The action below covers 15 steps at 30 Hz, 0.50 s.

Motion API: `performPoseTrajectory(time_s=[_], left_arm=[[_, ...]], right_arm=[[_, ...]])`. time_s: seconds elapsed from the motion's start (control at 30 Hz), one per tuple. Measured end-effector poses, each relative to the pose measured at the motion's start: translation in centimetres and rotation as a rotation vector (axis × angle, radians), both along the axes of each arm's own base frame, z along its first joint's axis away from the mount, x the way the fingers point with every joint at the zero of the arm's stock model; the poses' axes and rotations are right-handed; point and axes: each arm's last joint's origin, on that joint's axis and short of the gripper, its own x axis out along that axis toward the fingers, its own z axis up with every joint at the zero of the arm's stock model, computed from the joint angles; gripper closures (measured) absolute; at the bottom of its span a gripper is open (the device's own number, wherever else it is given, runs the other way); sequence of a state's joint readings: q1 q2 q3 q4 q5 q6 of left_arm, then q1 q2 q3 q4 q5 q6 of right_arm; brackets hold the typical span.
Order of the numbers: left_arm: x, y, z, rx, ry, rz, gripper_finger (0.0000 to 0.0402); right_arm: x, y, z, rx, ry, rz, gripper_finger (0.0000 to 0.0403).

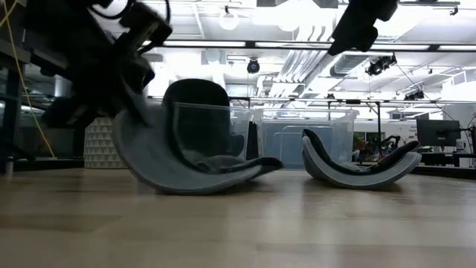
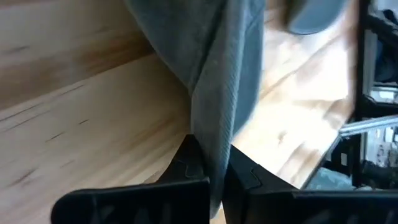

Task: Pick & Place hat
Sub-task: Put the left gray cap into the right transparent bin

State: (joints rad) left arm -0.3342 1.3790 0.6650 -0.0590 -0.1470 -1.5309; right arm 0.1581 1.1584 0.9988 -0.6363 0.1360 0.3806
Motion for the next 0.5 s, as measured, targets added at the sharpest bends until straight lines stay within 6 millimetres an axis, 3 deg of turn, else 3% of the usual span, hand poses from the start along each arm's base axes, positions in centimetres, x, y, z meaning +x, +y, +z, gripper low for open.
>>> performPoseTrajectory(time_s=[0.3,0.5], left_arm=[[0.9,-0.2,3.6,0.146,-0.033,-0.089,0.0401],[1.1,-0.2,5.6,0.224,0.030,-0.143,0.0401]], right_arm=[[0.2,0.2,0.3,0.017,-0.030,0.087,0.0214],[1.1,0.5,1.3,-0.022,-0.170,0.204,0.0214]])
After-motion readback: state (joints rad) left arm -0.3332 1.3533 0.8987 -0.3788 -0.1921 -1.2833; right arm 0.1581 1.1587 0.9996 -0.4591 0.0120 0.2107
